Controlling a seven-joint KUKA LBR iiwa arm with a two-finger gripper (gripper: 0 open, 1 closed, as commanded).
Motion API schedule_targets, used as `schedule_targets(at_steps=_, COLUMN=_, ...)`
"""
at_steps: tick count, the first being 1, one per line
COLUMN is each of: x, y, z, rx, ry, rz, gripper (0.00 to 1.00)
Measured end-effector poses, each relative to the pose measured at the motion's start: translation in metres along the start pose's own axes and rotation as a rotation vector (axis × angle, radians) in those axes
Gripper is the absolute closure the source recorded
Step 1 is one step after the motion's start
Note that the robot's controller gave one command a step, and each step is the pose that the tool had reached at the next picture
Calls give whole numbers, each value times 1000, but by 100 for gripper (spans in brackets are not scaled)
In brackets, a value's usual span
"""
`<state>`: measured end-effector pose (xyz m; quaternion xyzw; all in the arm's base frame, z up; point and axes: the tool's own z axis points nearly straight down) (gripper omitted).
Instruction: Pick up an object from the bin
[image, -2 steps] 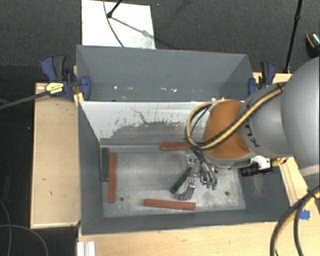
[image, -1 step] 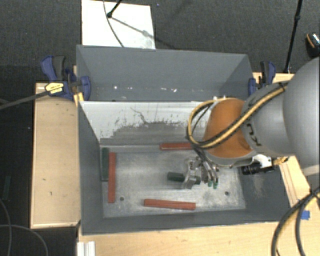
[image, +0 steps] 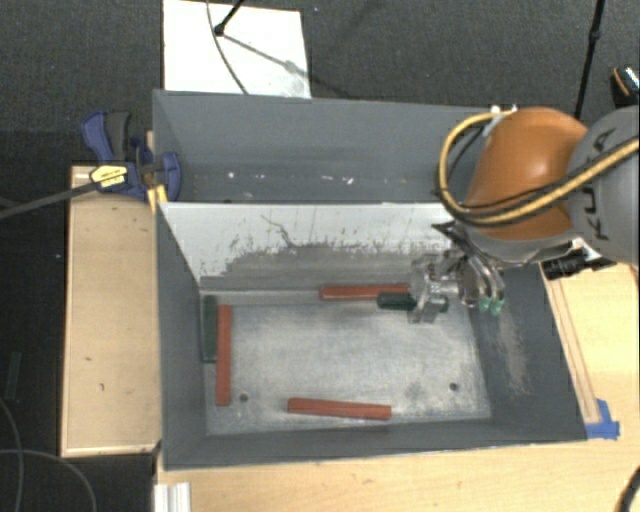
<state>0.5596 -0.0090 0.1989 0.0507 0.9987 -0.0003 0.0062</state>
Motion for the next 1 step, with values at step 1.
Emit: schedule_targets(at_steps=1, x=36, y=-38, z=-54, rx=0, ry=5, rz=-207, gripper=100)
